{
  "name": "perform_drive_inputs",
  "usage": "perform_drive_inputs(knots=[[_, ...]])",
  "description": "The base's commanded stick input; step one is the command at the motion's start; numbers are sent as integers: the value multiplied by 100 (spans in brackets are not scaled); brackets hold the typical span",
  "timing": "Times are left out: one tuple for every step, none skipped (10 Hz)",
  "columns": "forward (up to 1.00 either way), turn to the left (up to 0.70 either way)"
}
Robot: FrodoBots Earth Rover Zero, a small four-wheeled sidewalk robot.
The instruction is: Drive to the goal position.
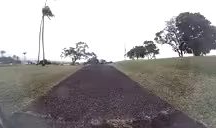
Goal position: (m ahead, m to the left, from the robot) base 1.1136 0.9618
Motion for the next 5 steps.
perform_drive_inputs(knots=[[100,0],[100,0],[100,13],[100,29],[100,40]])
